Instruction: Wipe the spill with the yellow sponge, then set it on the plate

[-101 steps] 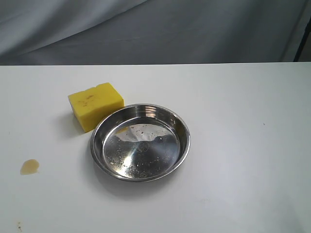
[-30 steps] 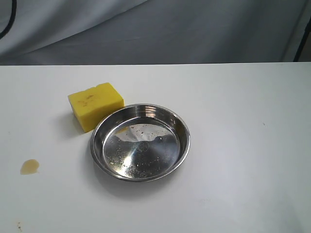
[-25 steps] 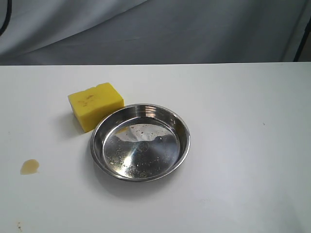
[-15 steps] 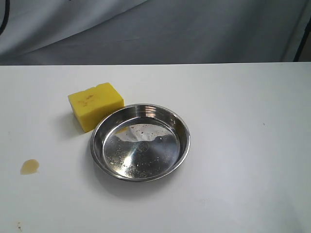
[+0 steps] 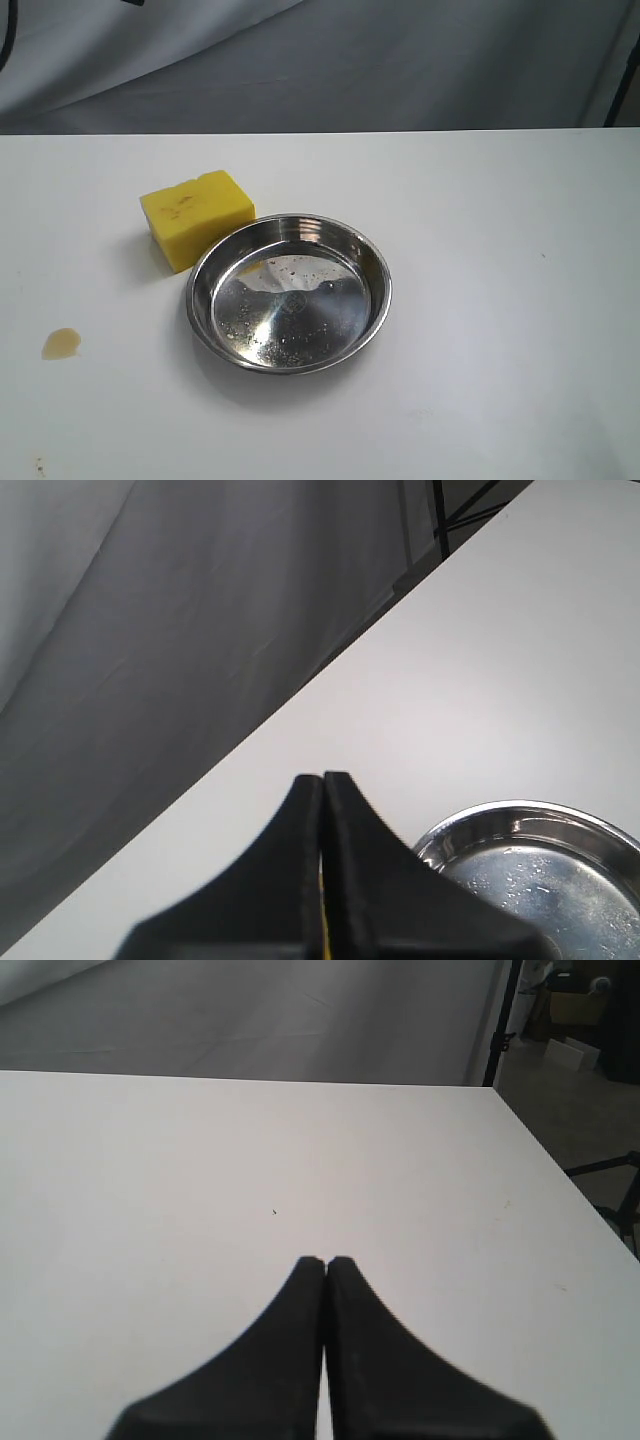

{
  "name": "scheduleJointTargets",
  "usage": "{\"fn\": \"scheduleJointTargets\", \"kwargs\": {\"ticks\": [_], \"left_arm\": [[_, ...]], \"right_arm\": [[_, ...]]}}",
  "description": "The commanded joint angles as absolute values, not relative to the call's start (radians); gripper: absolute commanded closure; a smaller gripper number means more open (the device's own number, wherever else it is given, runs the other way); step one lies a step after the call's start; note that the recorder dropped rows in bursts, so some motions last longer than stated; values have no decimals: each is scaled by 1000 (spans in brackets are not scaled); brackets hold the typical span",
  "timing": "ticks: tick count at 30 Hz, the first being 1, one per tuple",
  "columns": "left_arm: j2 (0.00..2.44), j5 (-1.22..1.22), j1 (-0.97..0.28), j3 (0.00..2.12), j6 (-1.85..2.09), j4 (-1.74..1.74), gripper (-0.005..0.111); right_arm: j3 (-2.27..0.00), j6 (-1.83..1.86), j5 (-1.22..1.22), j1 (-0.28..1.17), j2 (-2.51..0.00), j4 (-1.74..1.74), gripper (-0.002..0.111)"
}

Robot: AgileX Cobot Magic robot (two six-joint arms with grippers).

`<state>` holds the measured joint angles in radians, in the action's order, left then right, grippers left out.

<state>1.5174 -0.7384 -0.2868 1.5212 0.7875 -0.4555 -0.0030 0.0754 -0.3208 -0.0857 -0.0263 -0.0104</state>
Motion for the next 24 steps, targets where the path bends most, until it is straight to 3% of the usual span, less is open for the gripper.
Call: {"fn": "scheduleJointTargets", "kwargs": {"ticks": [1, 24], "left_arm": [[1508, -727, -290, 1527, 789, -453, 107], [1588, -708, -290, 1527, 717, -287, 106]], "right_arm": [[0, 74, -319, -90, -21, 0, 108], [0, 74, -319, -90, -21, 0, 108]]}}
